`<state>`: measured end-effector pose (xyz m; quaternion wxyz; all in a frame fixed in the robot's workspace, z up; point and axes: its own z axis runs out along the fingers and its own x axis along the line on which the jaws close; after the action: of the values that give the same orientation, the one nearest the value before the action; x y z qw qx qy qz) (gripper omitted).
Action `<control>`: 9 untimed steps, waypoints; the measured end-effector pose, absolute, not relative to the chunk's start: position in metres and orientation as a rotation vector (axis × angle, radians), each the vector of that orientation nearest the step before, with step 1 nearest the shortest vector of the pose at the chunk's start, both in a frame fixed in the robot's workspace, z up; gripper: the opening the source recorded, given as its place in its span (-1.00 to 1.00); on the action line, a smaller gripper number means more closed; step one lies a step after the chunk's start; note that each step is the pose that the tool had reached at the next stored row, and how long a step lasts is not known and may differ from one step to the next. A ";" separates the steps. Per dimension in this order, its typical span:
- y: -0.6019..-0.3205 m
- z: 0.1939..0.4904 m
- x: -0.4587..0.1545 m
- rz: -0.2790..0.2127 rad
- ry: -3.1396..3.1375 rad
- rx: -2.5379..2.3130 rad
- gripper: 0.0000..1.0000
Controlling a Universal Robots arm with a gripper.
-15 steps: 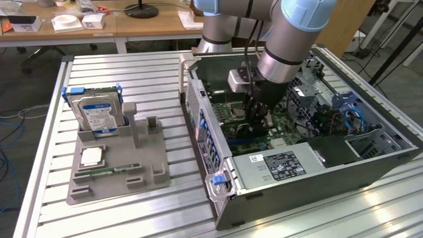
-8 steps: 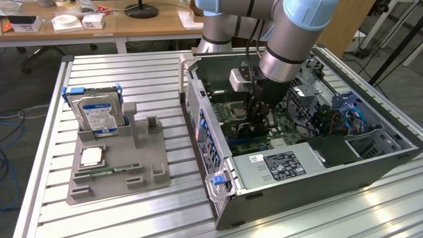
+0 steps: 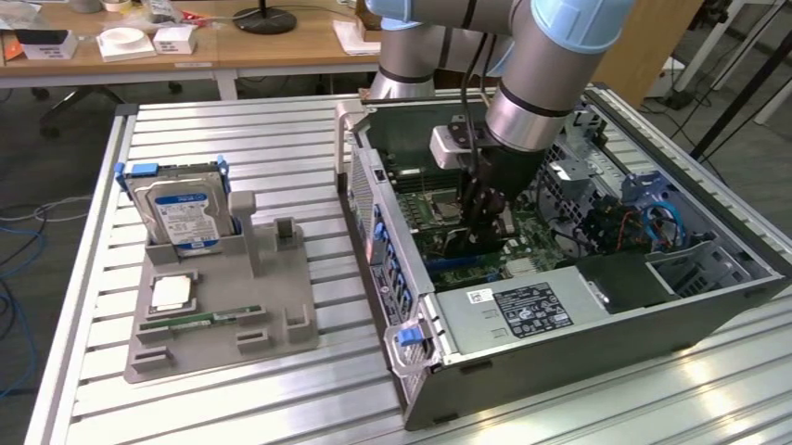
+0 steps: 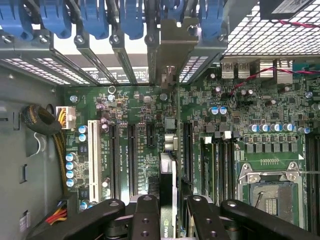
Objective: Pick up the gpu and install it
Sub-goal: 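Insert the gpu into the slot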
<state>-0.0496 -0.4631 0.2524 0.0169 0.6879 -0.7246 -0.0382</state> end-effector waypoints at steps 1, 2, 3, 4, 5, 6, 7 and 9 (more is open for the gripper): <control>-0.463 0.252 -0.050 -0.119 -2.252 2.139 -0.48; -0.463 0.252 -0.050 -0.119 -2.251 2.139 -0.48; -0.463 0.252 -0.050 -0.119 -2.251 2.139 -0.48; -0.463 0.252 -0.050 -0.119 -2.251 2.140 -0.48; -0.463 0.252 -0.050 -0.119 -2.250 2.140 -0.48; -0.463 0.252 -0.050 -0.119 -2.250 2.140 -0.48; -0.463 0.252 -0.050 -0.119 -2.249 2.141 -0.48; -0.463 0.252 -0.051 -0.119 -2.248 2.142 -0.48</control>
<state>-0.0506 -0.4631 0.2523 0.0169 0.6892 -0.7234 -0.0382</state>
